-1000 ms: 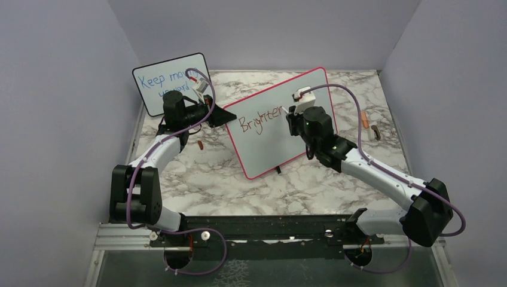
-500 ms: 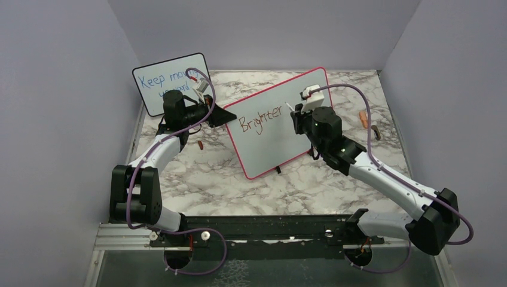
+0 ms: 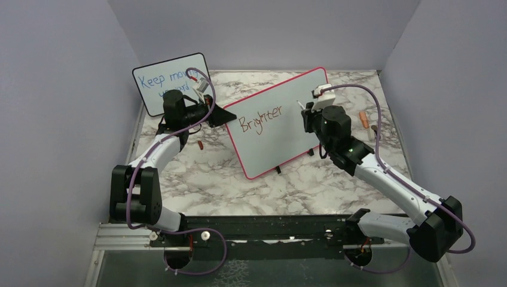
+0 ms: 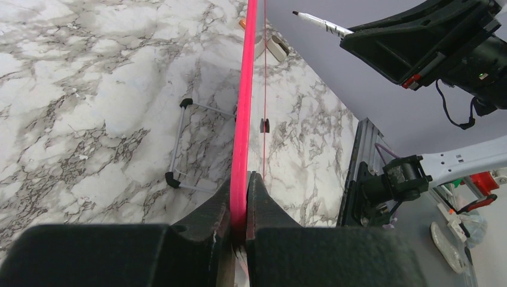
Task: Write a sentence on the whiteboard
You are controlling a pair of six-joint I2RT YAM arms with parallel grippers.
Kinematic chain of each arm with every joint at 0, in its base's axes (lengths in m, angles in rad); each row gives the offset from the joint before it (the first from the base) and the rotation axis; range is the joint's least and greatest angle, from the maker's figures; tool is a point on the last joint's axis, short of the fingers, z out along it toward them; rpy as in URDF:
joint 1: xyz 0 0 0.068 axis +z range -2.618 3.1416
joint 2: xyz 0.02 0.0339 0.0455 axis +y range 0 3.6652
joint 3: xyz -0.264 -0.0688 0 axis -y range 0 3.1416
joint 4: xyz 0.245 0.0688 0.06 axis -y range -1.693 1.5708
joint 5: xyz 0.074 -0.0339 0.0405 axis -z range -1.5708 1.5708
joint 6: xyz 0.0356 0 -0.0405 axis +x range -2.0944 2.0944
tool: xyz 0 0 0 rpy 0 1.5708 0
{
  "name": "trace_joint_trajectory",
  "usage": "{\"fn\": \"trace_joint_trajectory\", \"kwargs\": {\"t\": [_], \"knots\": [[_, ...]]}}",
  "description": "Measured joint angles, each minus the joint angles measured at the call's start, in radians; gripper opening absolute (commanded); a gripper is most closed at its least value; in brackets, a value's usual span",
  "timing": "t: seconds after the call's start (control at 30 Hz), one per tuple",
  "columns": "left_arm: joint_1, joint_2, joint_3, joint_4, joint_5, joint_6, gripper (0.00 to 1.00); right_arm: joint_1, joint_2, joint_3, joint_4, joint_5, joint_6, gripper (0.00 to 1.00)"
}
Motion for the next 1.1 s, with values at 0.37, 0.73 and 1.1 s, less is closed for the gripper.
{"fn": "trace_joint_trajectory", "kwargs": {"t": [0.37, 0.73, 1.1], "knots": [[0.000, 0.000, 0.005, -0.015, 0.000, 0.008, 0.00, -0.012, -0.011, -0.031, 0.002, -0.022, 0.004, 0.01], [0.000, 0.000, 0.014, -0.035, 0.000, 0.017, 0.00, -0.012, -0.010, -0.038, 0.002, -0.023, -0.008, 0.01], [0.000, 0.000, 0.018, -0.047, 0.002, 0.024, 0.00, -0.025, 0.006, -0.038, 0.014, -0.039, -0.014, 0.01]]}}
